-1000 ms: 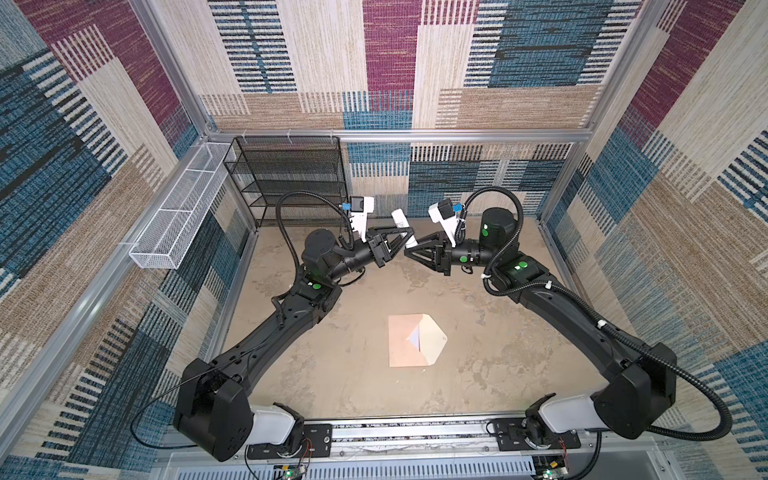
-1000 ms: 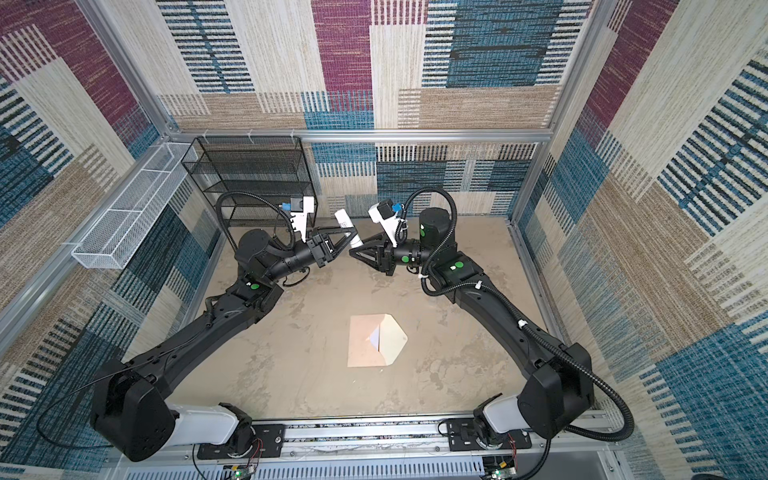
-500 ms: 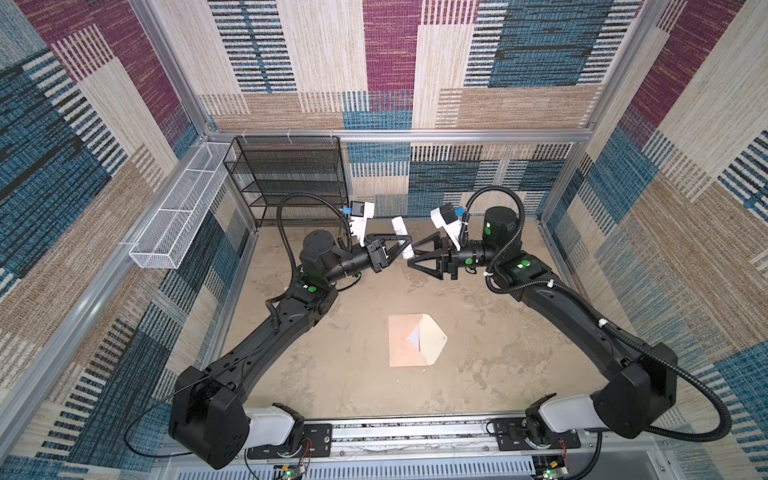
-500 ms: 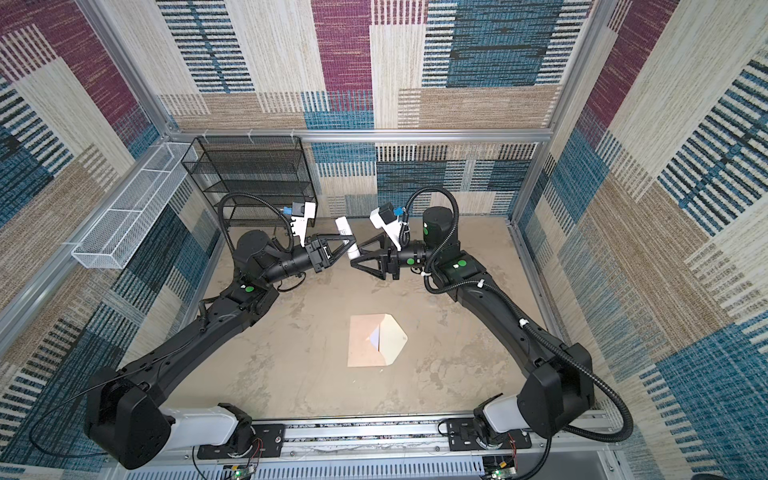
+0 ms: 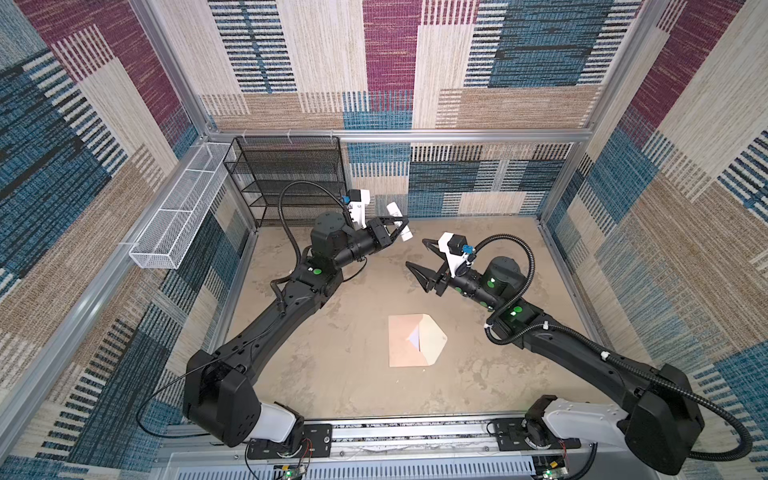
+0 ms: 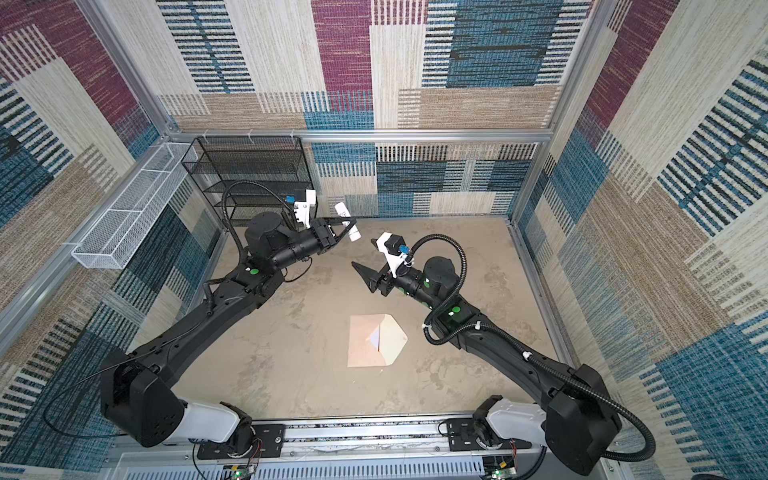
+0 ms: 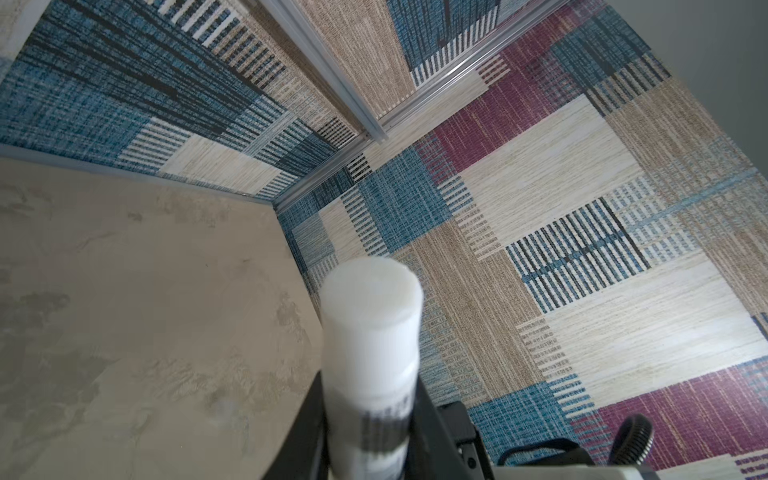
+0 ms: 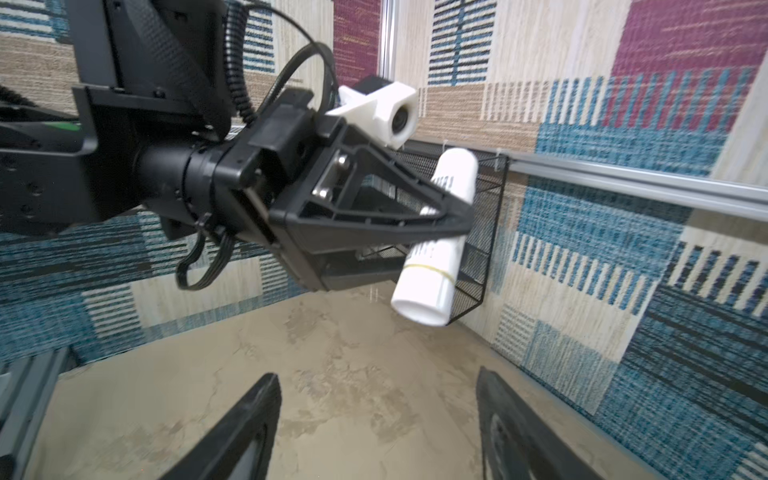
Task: Place the letter into the envelope and seal it
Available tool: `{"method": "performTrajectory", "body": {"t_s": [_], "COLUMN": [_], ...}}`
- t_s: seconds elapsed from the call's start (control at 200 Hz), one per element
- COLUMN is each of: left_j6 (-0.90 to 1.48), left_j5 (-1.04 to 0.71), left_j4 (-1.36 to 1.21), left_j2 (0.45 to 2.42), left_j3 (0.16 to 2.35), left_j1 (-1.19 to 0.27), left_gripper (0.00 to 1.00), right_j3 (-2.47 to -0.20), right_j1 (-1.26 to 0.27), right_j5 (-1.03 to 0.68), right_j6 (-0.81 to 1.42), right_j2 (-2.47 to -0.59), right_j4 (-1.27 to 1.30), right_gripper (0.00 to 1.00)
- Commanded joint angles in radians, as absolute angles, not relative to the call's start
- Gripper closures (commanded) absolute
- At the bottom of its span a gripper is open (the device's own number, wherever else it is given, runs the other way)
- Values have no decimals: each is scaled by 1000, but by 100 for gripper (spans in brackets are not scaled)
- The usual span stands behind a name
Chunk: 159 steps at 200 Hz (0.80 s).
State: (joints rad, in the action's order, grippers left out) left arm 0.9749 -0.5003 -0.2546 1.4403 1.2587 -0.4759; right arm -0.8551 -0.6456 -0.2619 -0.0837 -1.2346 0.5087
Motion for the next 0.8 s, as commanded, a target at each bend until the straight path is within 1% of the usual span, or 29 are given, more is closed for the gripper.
{"method": "performTrajectory", "body": {"t_s": [0.0, 0.12, 0.235, 0.431, 0.791], "left_j6": [1055, 1097, 1129, 1138, 1158], "left_j5": [-501, -536, -566, -561, -562], "left_j4": [-189, -119, -92, -80, -104], "left_j2": [1446, 1466, 1479, 1476, 1483], "left_j3": [1272, 1301, 1318, 1318, 1316], "left_j1": [-476, -477, -478, -485, -491], "left_gripper": [100, 100, 100, 100, 100], "right_j3": [-863, -886, -906, -934, -956], "right_j1": [-655, -661, -666, -675, -683], "right_j5": [-87, -74, -58, -84, -44], "right_j6": [-76, -75, -80, -74, -63], "right_j2": [-1266, -1304, -1330, -1369, -1401], "right_j4": [659, 672, 671, 664, 610], "right_gripper": [22, 22, 23, 28, 37]}}
